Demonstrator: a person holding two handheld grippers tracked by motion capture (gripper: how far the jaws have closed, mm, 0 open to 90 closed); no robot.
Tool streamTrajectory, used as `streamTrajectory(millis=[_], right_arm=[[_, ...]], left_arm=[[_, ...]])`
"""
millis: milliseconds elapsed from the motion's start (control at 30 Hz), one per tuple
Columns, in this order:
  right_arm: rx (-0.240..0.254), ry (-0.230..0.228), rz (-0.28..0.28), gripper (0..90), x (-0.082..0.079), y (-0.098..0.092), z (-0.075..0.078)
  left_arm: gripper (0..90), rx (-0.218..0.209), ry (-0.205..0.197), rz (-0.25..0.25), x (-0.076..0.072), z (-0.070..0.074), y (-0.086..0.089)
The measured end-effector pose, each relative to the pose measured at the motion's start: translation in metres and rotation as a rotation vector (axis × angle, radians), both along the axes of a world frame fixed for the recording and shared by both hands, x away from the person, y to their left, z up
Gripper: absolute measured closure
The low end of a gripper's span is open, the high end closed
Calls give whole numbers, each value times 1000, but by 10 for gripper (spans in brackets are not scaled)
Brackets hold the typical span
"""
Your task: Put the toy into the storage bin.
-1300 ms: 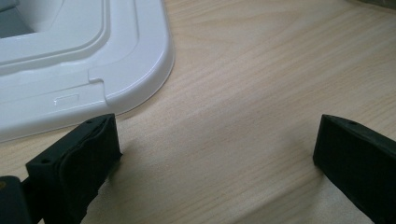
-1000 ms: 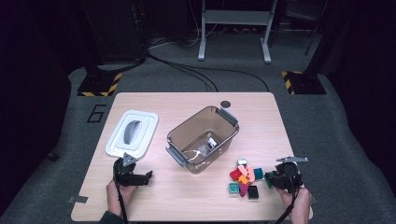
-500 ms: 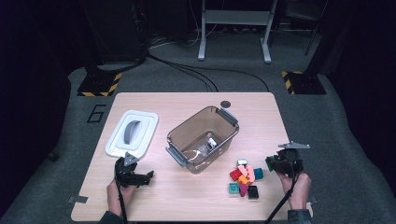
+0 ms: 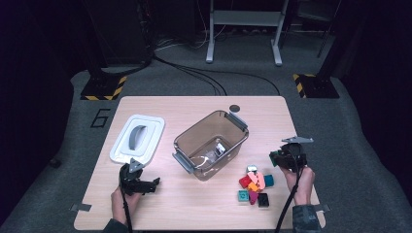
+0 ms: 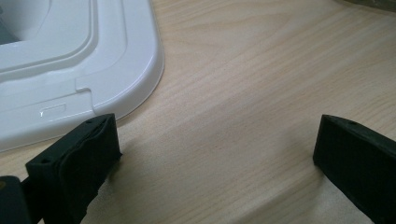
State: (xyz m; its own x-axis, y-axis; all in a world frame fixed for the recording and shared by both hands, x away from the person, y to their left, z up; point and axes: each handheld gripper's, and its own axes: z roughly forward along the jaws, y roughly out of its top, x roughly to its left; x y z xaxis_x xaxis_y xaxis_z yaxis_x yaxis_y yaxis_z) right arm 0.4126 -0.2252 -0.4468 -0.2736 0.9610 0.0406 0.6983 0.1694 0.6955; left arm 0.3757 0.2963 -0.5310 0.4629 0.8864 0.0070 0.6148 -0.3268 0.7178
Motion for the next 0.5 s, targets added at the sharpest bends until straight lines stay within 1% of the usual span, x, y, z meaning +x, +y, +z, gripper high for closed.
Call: streamTrajectory(millis=[100,133,167,200,233,367,433,500], right_arm=[[3,-13,13,663,8,4,4],[3,-13,13,663,8,4,4],[4,-28,19,663,12,6,6],[4,-28,19,663,12,6,6],[11,-38,31,663,17,8,7],[16,-49,30,663,23,12,10],[8,-57,34,663,27,16,13],[3,-59,45,663,31,19,15]], left_arm=[[3,8,12,-12,0,1,1],[3,5,12,-7,0,1,0],[3,9,11,-13,0,1,0],[3,9,11,-13,0,1,0],[3,9,11,-14,1,1,0],[3,9,13,-15,1,1,0],[3,2,9,-9,1,0,0],[3,7,4,-15,1,0,0]])
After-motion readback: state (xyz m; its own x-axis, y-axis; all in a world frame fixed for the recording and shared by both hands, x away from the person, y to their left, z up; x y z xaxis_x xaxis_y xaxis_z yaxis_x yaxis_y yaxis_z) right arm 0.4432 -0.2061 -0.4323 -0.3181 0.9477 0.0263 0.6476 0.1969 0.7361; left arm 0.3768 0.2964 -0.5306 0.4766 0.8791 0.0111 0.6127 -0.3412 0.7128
